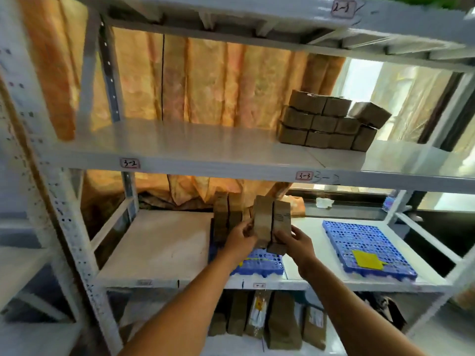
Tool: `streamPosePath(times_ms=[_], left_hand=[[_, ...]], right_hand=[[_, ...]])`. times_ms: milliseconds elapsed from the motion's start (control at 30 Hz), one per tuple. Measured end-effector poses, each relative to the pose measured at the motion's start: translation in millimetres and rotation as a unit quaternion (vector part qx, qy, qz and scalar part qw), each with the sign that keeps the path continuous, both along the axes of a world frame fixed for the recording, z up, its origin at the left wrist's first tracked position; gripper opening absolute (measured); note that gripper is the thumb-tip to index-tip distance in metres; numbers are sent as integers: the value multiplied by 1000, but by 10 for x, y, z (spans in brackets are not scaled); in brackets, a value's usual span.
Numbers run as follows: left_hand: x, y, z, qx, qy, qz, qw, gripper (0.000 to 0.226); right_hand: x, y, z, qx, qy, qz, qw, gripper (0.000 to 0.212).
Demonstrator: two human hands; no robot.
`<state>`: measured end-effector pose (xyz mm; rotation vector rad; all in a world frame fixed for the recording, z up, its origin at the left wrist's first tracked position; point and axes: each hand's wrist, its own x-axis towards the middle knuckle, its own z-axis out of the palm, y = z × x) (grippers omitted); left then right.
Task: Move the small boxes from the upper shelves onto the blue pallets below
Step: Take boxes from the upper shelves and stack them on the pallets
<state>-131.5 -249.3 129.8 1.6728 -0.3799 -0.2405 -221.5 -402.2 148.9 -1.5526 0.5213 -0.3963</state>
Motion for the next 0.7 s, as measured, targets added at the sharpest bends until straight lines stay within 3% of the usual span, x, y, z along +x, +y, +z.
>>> streamPosePath(times_ms=[400, 567, 700], left_hand=[[1204, -893, -320, 154, 23, 121, 980, 29], [1409, -962, -309, 277, -5, 142, 950, 34], [1415, -972, -275, 394, -42, 107, 912, 36]], right_hand=[[1628, -948, -304, -16, 87, 49, 995, 37], [2017, -1087, -467, -27, 110, 90, 990, 35], [2143, -1074, -522, -41, 124, 112, 985, 20]])
